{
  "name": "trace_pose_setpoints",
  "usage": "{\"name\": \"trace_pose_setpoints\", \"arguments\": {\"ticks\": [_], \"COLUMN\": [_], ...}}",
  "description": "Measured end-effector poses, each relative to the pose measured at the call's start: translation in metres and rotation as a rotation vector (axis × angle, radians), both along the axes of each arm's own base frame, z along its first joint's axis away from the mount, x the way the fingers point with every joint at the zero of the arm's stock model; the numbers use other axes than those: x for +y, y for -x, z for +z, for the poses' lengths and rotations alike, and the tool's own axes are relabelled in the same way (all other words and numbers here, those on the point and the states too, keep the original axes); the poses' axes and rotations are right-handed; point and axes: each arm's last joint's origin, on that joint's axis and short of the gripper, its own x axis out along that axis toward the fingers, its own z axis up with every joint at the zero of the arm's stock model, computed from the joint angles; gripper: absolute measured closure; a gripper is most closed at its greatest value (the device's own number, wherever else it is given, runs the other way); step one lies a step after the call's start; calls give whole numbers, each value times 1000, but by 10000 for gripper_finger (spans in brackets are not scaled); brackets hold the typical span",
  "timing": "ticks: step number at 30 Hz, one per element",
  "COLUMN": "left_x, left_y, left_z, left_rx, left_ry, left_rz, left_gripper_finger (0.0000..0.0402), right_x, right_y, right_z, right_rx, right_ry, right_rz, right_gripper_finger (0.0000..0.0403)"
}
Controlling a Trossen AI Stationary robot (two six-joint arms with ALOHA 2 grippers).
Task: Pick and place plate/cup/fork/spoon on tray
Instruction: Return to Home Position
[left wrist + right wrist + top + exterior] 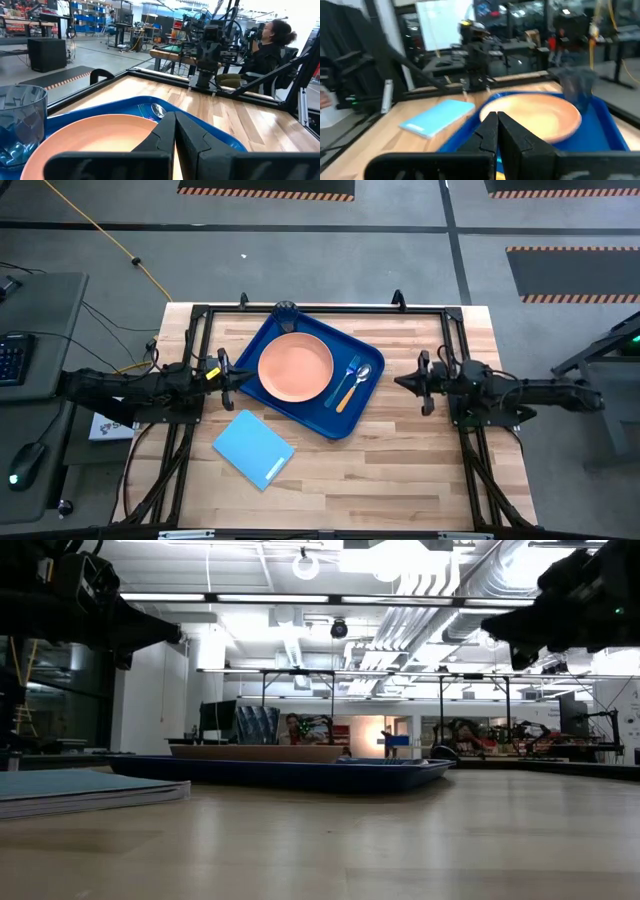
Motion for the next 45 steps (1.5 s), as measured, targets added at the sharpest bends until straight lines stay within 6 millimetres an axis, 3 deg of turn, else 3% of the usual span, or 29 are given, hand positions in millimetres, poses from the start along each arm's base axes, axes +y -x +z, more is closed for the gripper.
{"name": "trace_pose_setpoints", "arguments": {"ticks": [9, 22, 45], "left_x": [0, 0, 0], "left_y": [0, 0, 0], "left_z": [0, 0, 0], "left_rx": [0, 0, -1], "left_ry": [0, 0, 0], "left_rz": [0, 0, -5], "left_gripper_finger": [399, 398, 398], "right_x": [19, 15, 15], "right_y": [0, 20, 20], "right_z": [3, -4, -4], "right_rx": [-32, 8, 19], "right_ry": [126, 40, 108], "right_rz": [40, 13, 6], "right_gripper_finger": [403, 403, 403]}}
